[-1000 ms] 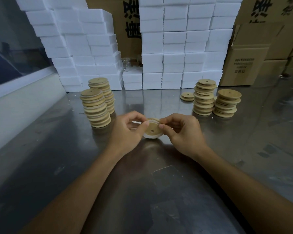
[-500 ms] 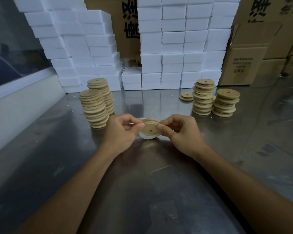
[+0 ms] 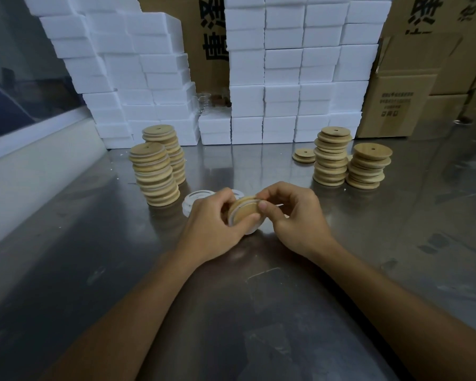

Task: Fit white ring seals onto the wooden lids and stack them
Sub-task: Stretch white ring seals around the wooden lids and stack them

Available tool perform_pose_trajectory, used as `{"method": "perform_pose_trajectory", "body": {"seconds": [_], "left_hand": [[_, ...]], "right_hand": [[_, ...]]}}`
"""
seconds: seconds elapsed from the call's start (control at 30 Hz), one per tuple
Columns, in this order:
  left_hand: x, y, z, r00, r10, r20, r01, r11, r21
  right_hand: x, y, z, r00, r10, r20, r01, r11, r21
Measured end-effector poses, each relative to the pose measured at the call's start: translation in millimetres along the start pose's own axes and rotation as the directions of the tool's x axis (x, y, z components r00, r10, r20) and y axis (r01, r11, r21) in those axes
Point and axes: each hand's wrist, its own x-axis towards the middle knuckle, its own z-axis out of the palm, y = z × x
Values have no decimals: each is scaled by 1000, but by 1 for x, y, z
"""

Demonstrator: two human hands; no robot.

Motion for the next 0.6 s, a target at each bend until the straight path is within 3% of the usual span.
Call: {"method": "perform_pose_trajectory", "body": {"seconds": [0.17,0.37,0.6], "left_hand": [[1,-3,-1,987,1,158,-17,995,94],[-3,3,1,968,-134,214,145,989,-38],[-3,13,8,976,-160,145,195,943,-270]], "right_hand": [[0,-4,2,995,8,103,-21,992,124],[-2,-3,-4,965,168,204,-234,902,364],[4,-5,-7,924,321,210,-383,775,502]]}}
